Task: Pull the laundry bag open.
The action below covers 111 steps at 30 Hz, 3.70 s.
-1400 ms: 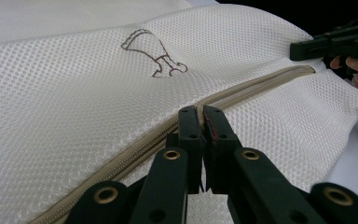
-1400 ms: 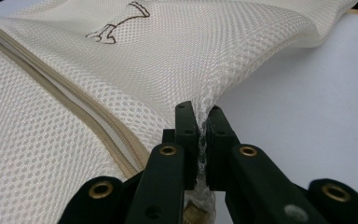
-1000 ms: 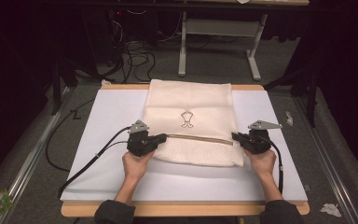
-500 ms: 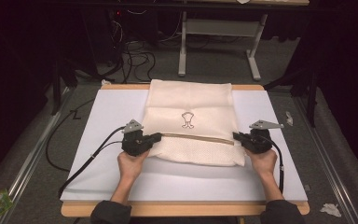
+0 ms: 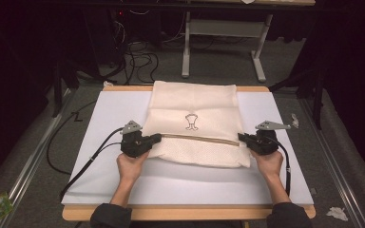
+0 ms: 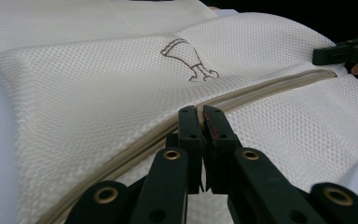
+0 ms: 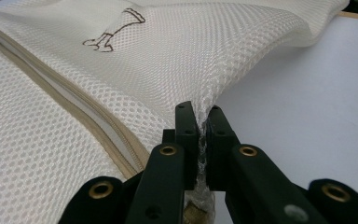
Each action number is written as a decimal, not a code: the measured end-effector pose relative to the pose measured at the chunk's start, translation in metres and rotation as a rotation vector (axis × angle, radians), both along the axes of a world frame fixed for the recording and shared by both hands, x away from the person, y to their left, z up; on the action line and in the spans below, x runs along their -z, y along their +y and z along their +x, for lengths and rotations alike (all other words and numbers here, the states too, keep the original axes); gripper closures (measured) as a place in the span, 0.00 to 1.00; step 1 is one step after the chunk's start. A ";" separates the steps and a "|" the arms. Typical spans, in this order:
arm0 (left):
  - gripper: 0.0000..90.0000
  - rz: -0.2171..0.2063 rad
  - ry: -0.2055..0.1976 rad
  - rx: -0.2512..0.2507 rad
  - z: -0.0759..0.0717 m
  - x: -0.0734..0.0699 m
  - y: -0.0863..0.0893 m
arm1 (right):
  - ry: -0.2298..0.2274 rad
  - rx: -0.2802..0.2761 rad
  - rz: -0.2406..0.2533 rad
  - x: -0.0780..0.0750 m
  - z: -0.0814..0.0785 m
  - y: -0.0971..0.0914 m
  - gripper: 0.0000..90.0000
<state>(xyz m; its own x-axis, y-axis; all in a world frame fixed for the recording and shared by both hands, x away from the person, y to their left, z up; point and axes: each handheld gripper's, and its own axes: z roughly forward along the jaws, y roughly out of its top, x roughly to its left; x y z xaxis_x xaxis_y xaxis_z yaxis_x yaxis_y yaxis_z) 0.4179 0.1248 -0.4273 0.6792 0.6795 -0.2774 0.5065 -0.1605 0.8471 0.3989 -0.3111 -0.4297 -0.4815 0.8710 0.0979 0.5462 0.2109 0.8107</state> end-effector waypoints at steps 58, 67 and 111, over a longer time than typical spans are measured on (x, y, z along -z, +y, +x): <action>0.97 0.013 -0.004 -0.121 0.004 -0.003 0.050 | 0.009 0.017 -0.010 -0.003 0.004 -0.006 0.97; 0.97 0.045 -0.016 -0.119 0.001 -0.003 0.051 | 0.014 0.031 -0.005 -0.004 0.006 -0.008 0.97; 0.96 0.081 0.038 -0.086 -0.018 0.013 0.052 | 0.059 0.045 0.001 0.015 0.004 -0.014 0.95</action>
<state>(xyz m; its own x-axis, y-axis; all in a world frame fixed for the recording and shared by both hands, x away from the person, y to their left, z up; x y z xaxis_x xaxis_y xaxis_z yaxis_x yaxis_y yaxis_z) 0.3998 0.1765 -0.4400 0.6072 0.7563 -0.2435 0.5528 -0.1820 0.8132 0.4027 -0.3255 -0.4449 -0.4356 0.8913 0.1255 0.6018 0.1848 0.7770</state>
